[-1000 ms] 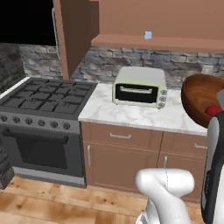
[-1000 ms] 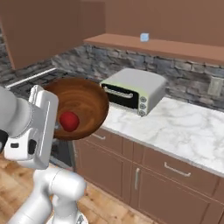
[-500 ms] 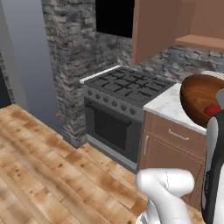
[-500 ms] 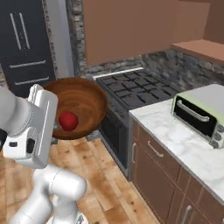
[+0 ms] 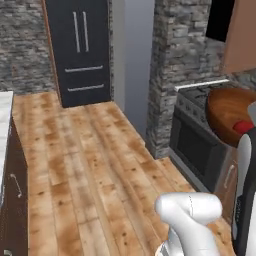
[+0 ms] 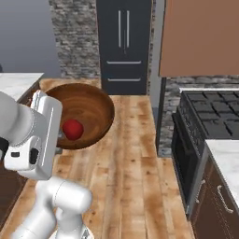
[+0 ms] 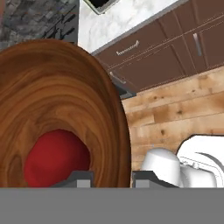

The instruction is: Pick the tomato from the cabinet and place it in the bowl. Then pick the bowl and place it in the sink. Then turn on the sink facuet.

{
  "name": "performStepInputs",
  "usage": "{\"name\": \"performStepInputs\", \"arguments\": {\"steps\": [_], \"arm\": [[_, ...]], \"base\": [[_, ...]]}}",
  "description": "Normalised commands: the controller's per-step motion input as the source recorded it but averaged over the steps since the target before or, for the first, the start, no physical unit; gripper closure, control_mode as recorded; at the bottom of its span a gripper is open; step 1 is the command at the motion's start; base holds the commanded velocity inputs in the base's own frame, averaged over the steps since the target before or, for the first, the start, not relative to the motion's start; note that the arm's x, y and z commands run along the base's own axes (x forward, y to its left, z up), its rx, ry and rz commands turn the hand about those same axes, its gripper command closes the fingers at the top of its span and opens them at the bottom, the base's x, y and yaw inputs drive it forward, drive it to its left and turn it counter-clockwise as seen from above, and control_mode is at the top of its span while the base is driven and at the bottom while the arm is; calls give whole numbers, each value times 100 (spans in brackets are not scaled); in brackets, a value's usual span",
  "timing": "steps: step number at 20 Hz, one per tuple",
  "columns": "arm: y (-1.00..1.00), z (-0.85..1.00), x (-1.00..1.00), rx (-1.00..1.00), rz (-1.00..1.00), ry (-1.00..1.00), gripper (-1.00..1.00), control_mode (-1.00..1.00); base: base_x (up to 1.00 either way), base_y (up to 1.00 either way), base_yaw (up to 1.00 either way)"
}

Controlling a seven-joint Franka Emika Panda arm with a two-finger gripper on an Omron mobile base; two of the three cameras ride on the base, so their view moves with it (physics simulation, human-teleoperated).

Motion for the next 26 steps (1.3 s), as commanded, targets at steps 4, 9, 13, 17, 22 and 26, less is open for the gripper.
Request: {"name": "performStepInputs", "arguments": {"steps": [4,9,13,17,22,26], "arm": [[0,0,0,0,0,0,100,100],[0,0,0,0,0,0,100,100],[0,0,0,0,0,0,100,100],[0,0,0,0,0,0,100,100],[0,0,0,0,0,0,100,100],[0,0,0,0,0,0,100,100]], "base": [[-1,1,76],[22,0,70],[36,-5,65],[10,-1,67],[-12,4,71],[-29,38,65]]}}
